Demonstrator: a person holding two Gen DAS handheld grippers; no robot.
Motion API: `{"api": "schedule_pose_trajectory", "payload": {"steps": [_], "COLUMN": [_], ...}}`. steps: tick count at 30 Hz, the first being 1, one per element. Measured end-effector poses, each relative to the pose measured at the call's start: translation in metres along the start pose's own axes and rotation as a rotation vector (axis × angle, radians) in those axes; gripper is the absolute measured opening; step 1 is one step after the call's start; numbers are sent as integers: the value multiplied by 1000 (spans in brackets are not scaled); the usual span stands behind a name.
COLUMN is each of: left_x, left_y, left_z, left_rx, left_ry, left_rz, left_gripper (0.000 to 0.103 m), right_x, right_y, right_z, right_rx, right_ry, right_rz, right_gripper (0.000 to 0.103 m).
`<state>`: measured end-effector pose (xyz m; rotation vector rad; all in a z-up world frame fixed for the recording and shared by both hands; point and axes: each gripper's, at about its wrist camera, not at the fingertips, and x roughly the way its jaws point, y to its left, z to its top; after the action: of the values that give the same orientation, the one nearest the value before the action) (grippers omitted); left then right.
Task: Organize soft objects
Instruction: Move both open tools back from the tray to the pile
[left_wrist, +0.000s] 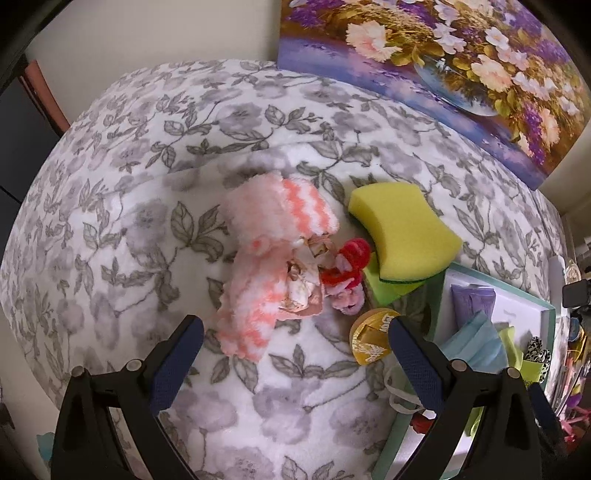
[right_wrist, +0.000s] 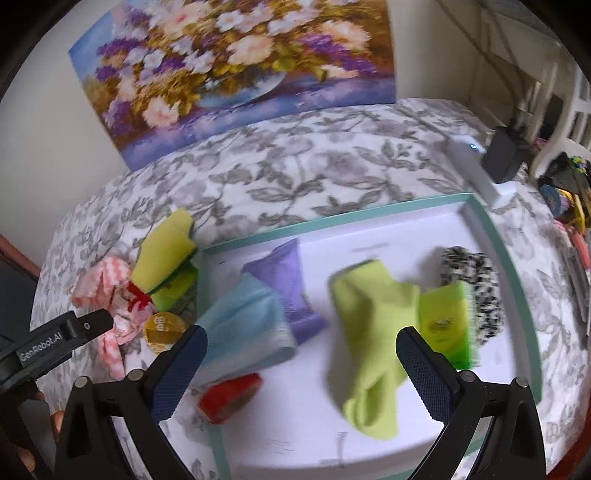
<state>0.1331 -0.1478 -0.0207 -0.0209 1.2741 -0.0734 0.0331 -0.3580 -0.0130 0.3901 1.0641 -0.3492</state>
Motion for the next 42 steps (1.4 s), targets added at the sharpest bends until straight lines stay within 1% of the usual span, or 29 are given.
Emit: {"api": "schedule_pose_trajectory", "payload": {"steps": [5,7,9,14,19,22,27,31,35,39,42], "left_x": [3,3,4,6,7,8,9,11,12,13,10], "left_y": [10,12,13,13,14,16,17,18,23,30,41], "left_z": [2,2,3,4,4,4,5,6,8,10,12], "left_rx": [-26,-32,-32,-33,-31,-37,-37,-41,-56,-76,-101], "left_ry": [9,12,16,27,31,34,36,41,45,46,42], "left_rz": [-3,-6,-8,-17,-18,-14,-9,-5,-5,-11,-30], "left_gripper": [100,100,100,100,100,100,100,100,100,100,100], "right_x": [17,23,28,38,46,47,45,41,35,23,4], "right_y": [24,27,26,15,1,-7,-25,-35,-38,-27,-16], "right_z": [0,0,-1,-4,-7,-7,-7,-5,-4,0,4], "right_rx": [-61,-73,-78,-84,-72,-66,-21,3,29,9,9], "right_ry": [11,14,18,36,56,52,47,37,37,20,-11], "right_rz": [-23,-28,-57,-135,-178,-225,-247,-280,-245,-217,-168], "right_gripper": [103,103,103,103,103,103,103,103,103,103,103]}}
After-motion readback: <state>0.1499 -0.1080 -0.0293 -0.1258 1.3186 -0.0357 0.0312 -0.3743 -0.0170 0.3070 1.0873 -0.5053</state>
